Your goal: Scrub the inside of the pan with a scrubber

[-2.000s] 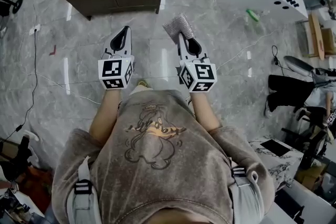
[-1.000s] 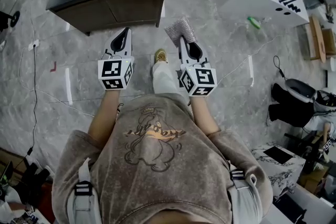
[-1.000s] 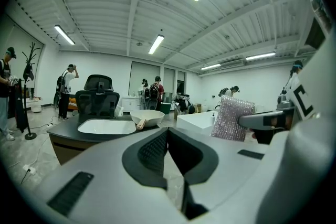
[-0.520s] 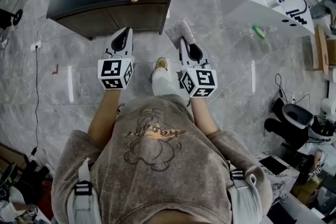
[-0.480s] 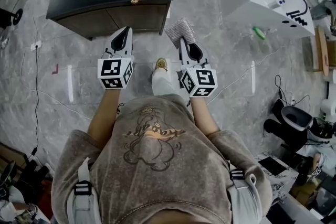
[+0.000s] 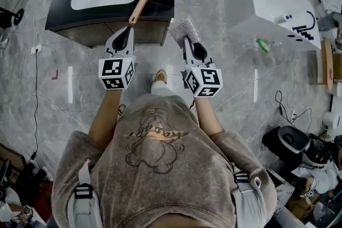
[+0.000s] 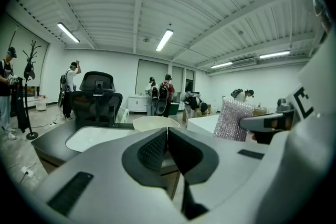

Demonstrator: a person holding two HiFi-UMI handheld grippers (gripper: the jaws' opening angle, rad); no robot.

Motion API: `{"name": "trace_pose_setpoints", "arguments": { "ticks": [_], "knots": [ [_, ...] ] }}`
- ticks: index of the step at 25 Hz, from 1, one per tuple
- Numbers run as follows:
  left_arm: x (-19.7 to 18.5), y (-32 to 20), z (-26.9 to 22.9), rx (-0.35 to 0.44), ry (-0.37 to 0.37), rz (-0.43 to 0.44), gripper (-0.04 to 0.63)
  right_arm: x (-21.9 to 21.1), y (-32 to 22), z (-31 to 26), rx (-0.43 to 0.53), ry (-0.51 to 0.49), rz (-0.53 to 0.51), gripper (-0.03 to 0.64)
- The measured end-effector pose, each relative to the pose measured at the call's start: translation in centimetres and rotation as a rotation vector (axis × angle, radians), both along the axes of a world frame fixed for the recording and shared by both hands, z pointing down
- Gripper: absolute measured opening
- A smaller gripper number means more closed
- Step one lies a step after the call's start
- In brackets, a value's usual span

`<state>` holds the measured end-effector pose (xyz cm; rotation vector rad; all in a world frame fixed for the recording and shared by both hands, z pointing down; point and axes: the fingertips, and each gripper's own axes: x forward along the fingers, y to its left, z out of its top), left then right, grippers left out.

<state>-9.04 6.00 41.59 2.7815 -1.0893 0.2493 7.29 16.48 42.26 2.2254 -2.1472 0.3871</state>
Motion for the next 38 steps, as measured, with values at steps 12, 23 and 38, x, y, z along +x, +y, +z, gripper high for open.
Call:
{"name": "trace_pose_setpoints", "arguments": {
  "ticks": [12,23,38],
  "knots": [
    [4.7,-7.0,-0.4,-0.002,-0.013,-0.096,0.018,6.0,-7.7,-0.1,-0.011,0.004,-0.104,0.077],
    [7.1,-12.0,0.2,-0.020,-0.020,-0.088,0.020,8.2,-12.4,0.7,-0.023,-0.009,-0.113,0.077],
    [8.9,-21.8,1.5,-0.068,-0.034,-0.041,0.020,9.0,-22.8,-0.3,-0.019,0.005,-0.098,0.078]
  ]
}}
